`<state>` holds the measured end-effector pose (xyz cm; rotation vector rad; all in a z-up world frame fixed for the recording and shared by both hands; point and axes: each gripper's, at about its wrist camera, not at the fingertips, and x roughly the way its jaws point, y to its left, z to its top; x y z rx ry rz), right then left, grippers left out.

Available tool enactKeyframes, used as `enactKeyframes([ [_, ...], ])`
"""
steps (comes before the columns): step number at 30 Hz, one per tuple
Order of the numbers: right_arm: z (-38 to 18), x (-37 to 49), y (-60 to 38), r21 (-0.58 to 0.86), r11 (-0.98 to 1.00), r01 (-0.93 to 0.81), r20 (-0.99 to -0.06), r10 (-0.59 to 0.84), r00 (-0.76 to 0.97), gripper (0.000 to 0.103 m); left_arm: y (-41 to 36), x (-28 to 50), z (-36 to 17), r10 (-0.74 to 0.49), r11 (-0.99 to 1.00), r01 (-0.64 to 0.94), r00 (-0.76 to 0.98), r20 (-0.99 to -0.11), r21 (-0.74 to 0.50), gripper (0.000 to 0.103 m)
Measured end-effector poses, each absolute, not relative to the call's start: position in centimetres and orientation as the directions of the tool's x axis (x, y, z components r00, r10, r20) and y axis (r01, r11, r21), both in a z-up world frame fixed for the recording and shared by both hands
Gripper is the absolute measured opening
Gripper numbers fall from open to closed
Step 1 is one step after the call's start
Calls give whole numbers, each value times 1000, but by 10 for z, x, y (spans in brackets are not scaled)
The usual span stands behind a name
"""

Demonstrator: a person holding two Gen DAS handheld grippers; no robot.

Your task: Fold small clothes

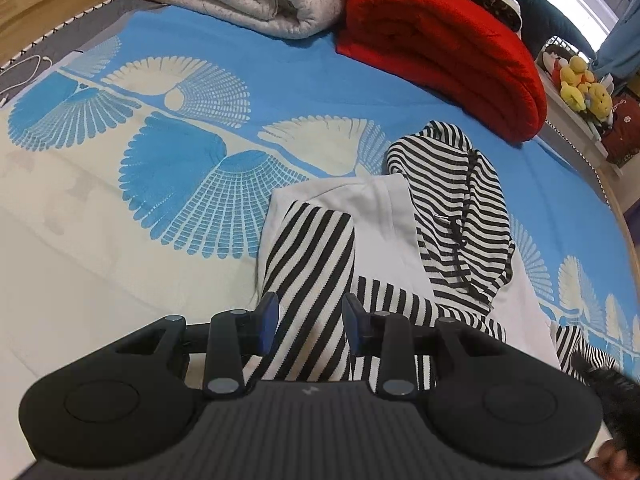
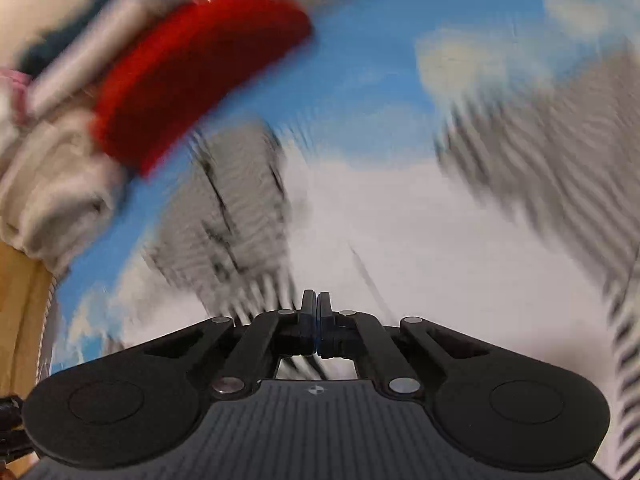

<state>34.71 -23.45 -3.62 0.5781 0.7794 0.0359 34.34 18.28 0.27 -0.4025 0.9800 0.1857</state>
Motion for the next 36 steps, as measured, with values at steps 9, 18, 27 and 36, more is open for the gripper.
enactKeyframes([
  [9,-92,357,-256,594,708,382,-772,367,520,35,174,341,-1,-40,913,-323,539,-841,-250,37],
  [18,-100,366,-241,542,753,374,-795,316,518,3,185,344,0,-34,908,-335,537,-843,-251,38],
  [27,-6,318,-244,544,819,185,-490,131,862,2,185,347,-1,-30,913,-329,534,-845,-240,38],
  [36,-53,335,-295,411,775,480,-768,10,641,6,146,349,-23,-95,953,-207,484,-870,-219,38],
])
